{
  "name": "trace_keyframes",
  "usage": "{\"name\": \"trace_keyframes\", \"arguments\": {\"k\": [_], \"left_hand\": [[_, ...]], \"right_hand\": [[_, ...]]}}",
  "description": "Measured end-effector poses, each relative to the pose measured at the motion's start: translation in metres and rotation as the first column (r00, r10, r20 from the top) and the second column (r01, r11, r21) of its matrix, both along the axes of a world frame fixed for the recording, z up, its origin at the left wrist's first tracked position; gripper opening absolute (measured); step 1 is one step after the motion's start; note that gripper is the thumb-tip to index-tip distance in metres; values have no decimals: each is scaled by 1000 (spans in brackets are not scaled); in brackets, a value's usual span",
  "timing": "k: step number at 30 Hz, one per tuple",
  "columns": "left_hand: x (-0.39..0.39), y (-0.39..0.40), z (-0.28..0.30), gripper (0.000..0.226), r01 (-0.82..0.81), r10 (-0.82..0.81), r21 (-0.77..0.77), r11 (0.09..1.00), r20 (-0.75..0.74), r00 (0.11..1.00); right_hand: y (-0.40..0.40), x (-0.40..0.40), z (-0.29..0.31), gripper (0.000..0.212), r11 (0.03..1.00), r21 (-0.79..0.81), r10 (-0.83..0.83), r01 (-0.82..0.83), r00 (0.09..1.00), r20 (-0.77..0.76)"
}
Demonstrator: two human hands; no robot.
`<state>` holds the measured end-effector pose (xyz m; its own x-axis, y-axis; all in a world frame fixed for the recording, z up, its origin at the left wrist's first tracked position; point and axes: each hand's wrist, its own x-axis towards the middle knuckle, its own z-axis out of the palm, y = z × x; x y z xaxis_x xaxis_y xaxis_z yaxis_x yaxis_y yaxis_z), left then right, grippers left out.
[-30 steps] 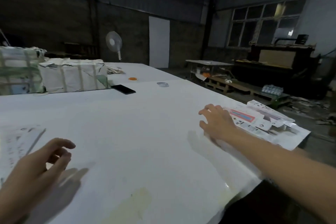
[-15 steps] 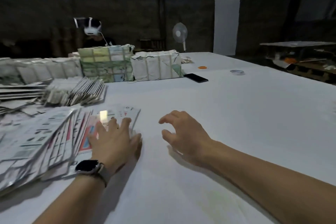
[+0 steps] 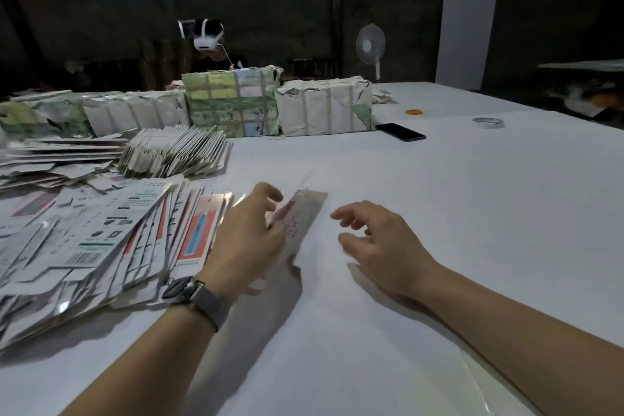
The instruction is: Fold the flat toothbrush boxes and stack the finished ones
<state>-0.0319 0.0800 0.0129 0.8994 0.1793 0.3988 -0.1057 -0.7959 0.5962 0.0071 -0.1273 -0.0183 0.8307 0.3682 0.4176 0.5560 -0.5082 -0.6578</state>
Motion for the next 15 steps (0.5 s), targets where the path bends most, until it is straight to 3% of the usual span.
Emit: {"name": "trace_keyframes", "arguments": {"k": [3,5,6,8,10,12,15], "left_hand": [[-8,-12,5,35,72,-60,-42,997,234,970],[-14,-26,6,40,223,-135,-218,950,358,924],[-16,-34,6,41,324,-186,-355,877,372,910],[-17,-47,1,45,420,-263,-595,685,336,905],[-15,-52,-6,50,381,-298,-726,572,249,922],[-15,-55,-10,51,327,-331,-793,514,169,928],[-17,-59,-13,28,245,-361,-831,499,58,931]], "right_hand": [[1,-2,3,34,993,116,-2,7,999,-47],[1,-3,7,46,963,267,-18,48,993,-115],[1,-2,10,51,936,343,-31,82,988,-150],[-4,0,16,50,870,474,-41,133,979,-200],[-9,1,20,43,818,552,-27,164,968,-248],[-12,-4,21,39,802,580,24,147,960,-278],[-8,-15,16,37,815,578,155,40,946,-284]]}}
